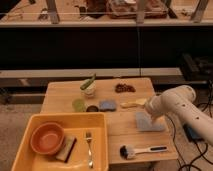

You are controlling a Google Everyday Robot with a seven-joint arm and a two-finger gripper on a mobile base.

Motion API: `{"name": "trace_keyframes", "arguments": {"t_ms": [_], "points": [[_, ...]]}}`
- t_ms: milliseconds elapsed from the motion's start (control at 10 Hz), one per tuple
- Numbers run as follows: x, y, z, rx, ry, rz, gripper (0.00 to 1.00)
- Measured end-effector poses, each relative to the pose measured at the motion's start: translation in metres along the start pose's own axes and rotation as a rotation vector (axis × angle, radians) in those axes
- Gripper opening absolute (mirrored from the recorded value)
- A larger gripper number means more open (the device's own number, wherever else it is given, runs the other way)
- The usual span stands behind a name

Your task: Wipe tray with towel

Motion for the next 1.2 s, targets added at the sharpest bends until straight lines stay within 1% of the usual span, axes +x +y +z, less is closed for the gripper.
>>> {"name": "trace_keyframes", "arguments": {"t_ms": [100,200,300,400,500,600,700,1000,1100,1200], "points": [[0.001,0.001,0.003,-0.019,-0.004,0.004,0.80],[0.007,0.006,0.010,-0.063,-0.008,0.005,0.80],[0.017,0.025,0.022,-0.123,-0.019,0.020,0.80],[0.024,0.041,0.032,-0.165,-0.028,0.026,0.80],[0.029,0.056,0.040,-0.198,-0.037,0.033,0.80],[0.033,0.073,0.052,-0.244,-0.059,0.047,0.80],[0.035,0.085,0.060,-0.272,-0.079,0.060,0.80],[0.035,0.098,0.070,-0.316,-0.118,0.080,0.80],[0.033,0.098,0.074,-0.322,-0.129,0.080,0.78],[0.029,0.099,0.082,-0.328,-0.147,0.080,0.70]]}}
